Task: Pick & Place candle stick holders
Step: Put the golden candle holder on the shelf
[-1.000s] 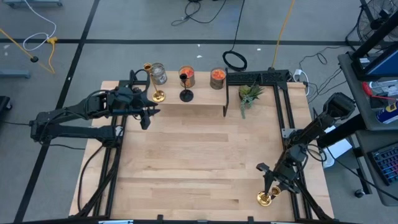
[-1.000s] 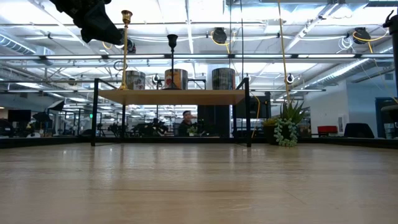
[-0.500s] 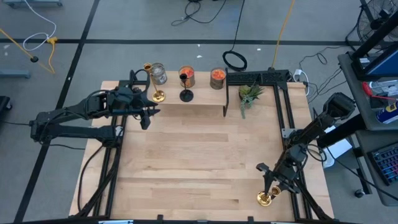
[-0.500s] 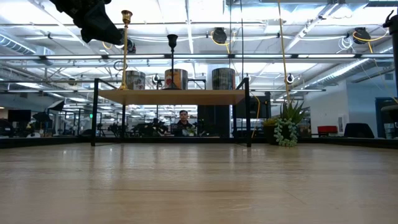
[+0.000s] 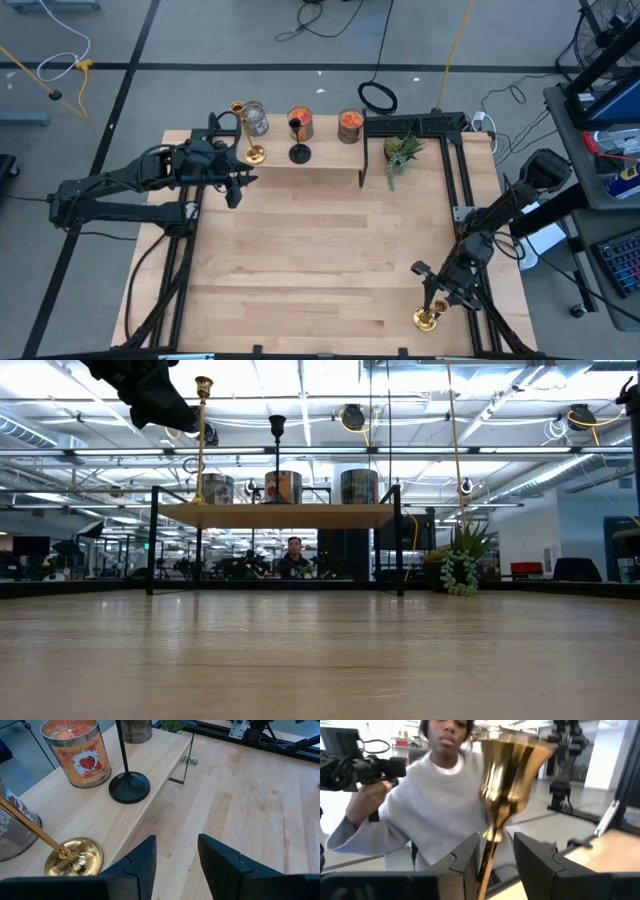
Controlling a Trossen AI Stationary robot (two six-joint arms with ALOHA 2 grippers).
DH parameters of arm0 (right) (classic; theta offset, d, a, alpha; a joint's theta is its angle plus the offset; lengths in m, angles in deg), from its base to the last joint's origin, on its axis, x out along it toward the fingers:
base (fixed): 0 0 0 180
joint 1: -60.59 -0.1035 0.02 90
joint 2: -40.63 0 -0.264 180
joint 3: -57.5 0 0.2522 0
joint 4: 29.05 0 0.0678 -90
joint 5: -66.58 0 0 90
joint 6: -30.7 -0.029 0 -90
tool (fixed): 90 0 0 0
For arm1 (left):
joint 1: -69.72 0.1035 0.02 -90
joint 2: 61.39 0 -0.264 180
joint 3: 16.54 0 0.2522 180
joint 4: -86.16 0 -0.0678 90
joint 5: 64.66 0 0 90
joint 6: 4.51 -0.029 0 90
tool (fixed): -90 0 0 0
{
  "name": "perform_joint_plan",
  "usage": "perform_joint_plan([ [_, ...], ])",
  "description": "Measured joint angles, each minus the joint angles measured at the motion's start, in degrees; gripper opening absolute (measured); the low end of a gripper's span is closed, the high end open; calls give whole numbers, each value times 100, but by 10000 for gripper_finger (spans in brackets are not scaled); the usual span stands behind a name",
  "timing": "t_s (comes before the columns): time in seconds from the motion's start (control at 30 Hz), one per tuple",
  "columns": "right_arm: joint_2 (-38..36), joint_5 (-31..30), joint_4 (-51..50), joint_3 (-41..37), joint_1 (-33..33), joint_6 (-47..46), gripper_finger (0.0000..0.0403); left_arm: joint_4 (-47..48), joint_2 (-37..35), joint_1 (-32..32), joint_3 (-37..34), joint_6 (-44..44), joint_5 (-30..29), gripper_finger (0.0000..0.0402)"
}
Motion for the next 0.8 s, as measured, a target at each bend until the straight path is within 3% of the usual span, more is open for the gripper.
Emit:
perform_joint_plan([
  [0.3, 0, 18, -393, 2, -2, 32, 15, 1, 0, -2, 0, 0, -1, 150],
  [0.4, 2, -175, -381, 3, 2, 297, 13, 0, 0, -2, 0, 0, 0, 150],
  [0.47, 6, -649, -272, -1, 20, 340, 19, 0, -2, 0, 0, 0, -2, 150],
  [0.7, 6, -3446, 545, 2, 598, 309, 9, 2, 0, -2, 0, 0, -2, 150],
  [0.8, -19, -3758, 719, 202, 1078, 264, 13, 1, 0, -1, 0, 0, -1, 150],
])
